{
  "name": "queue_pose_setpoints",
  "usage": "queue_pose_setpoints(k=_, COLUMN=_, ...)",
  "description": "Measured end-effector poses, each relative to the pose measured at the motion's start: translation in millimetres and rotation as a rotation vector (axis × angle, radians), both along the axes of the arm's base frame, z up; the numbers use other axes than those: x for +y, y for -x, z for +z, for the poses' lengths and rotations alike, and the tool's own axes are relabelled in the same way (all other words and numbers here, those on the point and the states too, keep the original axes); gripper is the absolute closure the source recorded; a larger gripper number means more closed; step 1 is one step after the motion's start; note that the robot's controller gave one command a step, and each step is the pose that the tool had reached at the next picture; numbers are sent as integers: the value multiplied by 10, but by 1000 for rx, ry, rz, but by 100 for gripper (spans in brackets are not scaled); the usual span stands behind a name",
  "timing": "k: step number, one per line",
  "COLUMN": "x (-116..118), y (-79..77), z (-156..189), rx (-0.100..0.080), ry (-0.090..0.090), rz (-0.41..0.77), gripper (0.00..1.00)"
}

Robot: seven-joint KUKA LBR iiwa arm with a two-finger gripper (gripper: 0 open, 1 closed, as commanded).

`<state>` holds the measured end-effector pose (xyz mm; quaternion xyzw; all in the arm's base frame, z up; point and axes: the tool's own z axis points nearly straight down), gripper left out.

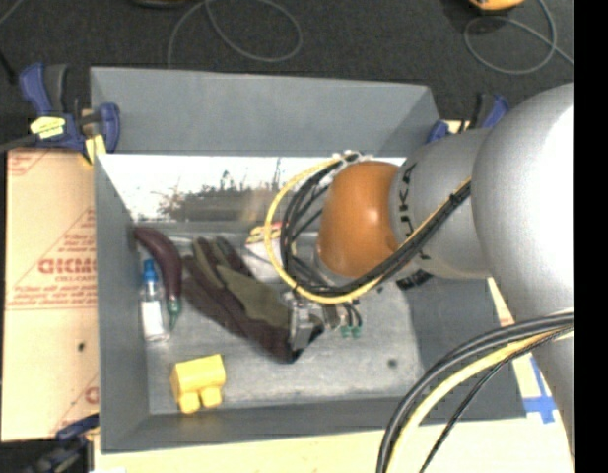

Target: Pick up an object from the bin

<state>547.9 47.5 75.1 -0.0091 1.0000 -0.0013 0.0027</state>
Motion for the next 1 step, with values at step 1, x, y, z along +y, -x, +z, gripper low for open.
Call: queue_pose_setpoints(k=1, x=-3, y=17, z=223, rx=6, ry=0, rz=1, gripper=100)
